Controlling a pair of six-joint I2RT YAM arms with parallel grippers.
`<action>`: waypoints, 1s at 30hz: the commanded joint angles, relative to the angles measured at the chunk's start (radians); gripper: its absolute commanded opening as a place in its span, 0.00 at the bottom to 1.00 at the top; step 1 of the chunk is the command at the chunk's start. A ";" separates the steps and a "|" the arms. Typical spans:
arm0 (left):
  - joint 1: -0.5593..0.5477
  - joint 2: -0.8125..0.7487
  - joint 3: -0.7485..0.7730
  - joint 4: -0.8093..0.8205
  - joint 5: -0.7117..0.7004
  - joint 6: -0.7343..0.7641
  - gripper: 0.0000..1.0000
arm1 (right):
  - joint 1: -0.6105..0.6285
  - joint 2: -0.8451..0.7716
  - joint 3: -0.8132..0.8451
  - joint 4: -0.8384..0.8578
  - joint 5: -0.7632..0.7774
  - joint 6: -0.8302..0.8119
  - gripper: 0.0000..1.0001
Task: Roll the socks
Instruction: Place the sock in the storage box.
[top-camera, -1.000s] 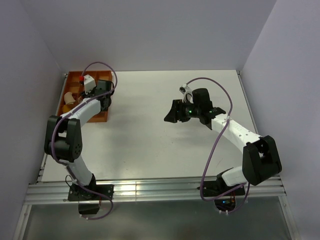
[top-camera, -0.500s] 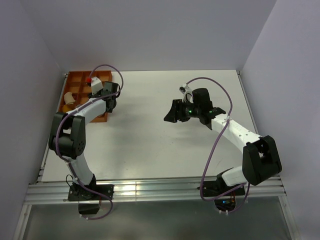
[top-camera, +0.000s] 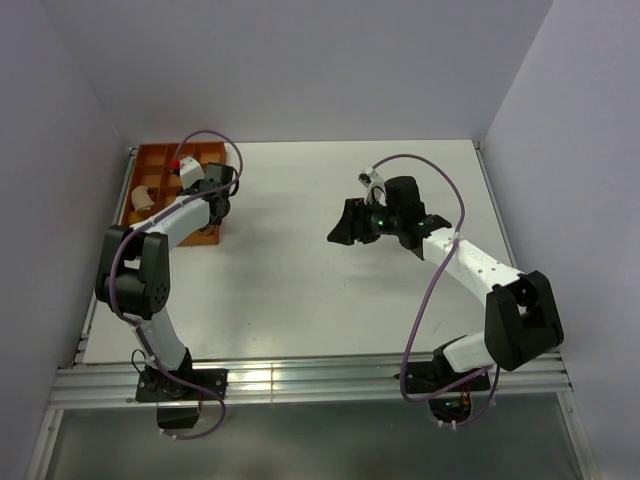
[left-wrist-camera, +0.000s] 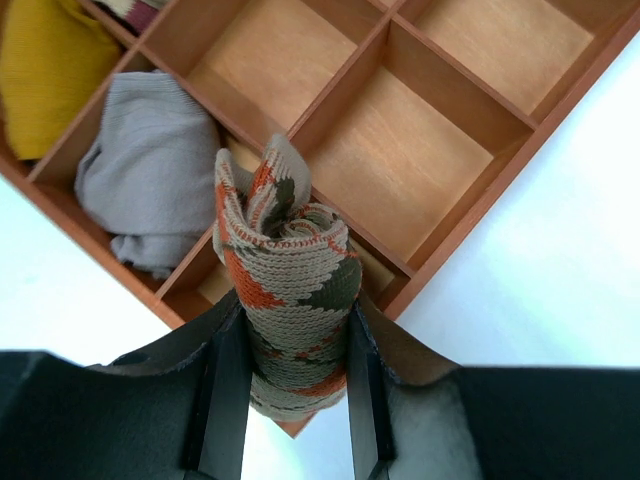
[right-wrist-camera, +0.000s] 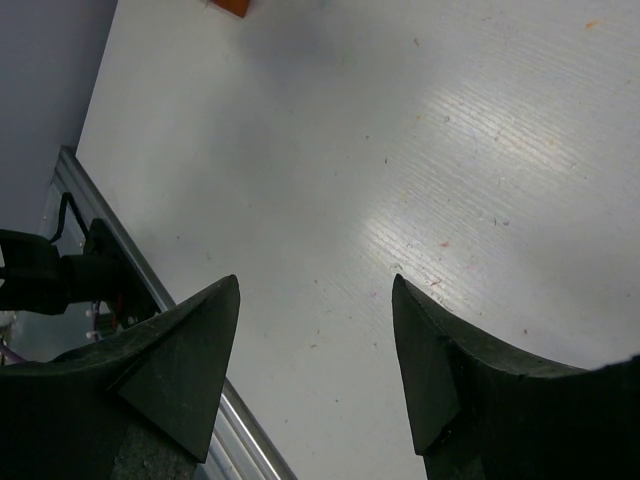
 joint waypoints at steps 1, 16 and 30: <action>-0.005 -0.011 0.025 -0.074 0.146 -0.068 0.00 | 0.000 -0.002 -0.014 0.044 -0.014 -0.006 0.70; 0.067 0.074 0.069 -0.155 0.372 -0.090 0.00 | 0.000 0.012 -0.024 0.062 -0.018 0.005 0.69; 0.150 0.179 0.157 -0.250 0.538 -0.021 0.00 | 0.000 0.015 -0.024 0.069 -0.024 0.008 0.69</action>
